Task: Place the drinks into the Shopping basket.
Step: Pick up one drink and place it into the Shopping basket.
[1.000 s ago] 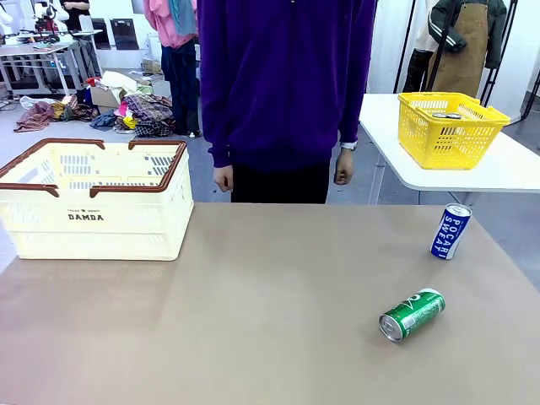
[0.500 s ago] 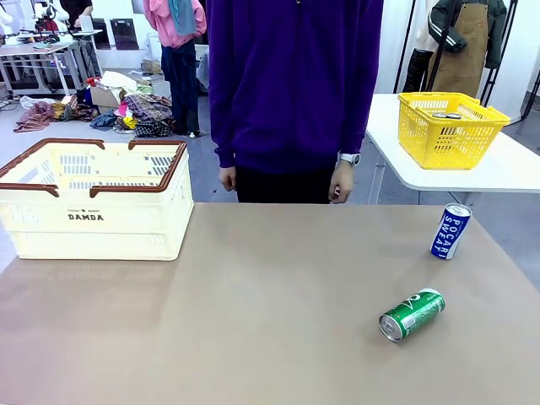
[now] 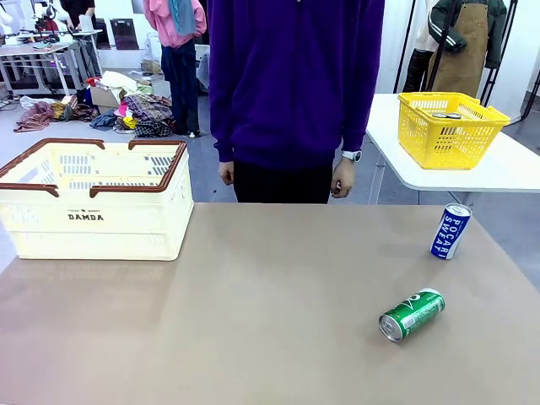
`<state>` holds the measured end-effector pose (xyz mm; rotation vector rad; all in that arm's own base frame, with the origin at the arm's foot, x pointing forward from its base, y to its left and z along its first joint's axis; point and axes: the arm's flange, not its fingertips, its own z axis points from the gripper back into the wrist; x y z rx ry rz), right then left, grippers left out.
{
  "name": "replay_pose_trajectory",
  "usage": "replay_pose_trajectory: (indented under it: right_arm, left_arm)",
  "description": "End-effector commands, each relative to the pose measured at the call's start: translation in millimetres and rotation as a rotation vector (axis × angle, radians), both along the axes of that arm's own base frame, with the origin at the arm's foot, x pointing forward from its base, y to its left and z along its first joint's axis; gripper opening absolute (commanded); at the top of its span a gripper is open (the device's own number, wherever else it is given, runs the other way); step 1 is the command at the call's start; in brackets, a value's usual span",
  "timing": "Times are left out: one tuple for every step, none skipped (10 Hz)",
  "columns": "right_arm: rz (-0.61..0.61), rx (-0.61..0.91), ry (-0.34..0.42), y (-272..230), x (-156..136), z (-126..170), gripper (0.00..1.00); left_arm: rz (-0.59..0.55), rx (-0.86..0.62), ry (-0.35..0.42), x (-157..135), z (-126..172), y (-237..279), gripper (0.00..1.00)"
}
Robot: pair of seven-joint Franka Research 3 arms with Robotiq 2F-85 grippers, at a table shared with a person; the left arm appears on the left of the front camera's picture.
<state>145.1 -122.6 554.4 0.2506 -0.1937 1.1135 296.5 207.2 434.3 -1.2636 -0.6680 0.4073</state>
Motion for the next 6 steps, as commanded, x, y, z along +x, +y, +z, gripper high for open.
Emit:
replay_pose_trajectory:
  right_arm:
    - [0.192,-0.092,0.018,65.7,76.3,17.7,1.00]
    - [0.320,-0.139,0.037,117.8,125.5,16.9,1.00]
    - [0.414,-0.188,0.047,163.2,166.6,6.0,1.00]
    - [0.545,-0.211,0.029,202.2,199.1,-14.2,1.00]
    - [0.674,-0.168,-0.014,229.0,218.9,-39.8,1.00]
    - [0.743,-0.159,-0.051,241.7,228.8,-67.5,1.00]
  left_arm:
    - [-0.011,-0.002,0.002,-3.2,1.4,0.1,1.00]
    - [-0.011,-0.002,0.002,-3.2,1.4,0.1,1.00]
    - [-0.011,-0.002,0.002,-3.2,1.4,0.1,1.00]
    - [-0.011,-0.002,0.002,-3.2,1.4,0.1,1.00]
    - [-0.011,-0.002,0.002,-3.2,1.4,0.1,1.00]
    - [-0.011,-0.002,0.002,-3.2,1.4,0.1,1.00]
